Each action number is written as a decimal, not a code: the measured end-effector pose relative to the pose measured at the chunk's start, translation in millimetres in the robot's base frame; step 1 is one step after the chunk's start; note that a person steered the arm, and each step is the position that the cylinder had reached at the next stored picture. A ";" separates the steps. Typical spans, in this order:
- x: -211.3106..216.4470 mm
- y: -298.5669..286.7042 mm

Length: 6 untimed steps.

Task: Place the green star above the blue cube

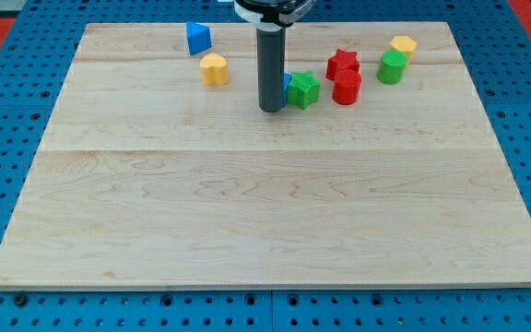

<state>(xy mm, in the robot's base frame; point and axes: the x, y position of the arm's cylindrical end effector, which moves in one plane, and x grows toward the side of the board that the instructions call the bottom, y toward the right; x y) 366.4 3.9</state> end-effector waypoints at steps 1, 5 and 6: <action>0.0 0.0; 19.0 24.0; 34.0 61.0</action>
<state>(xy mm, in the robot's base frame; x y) 400.4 64.8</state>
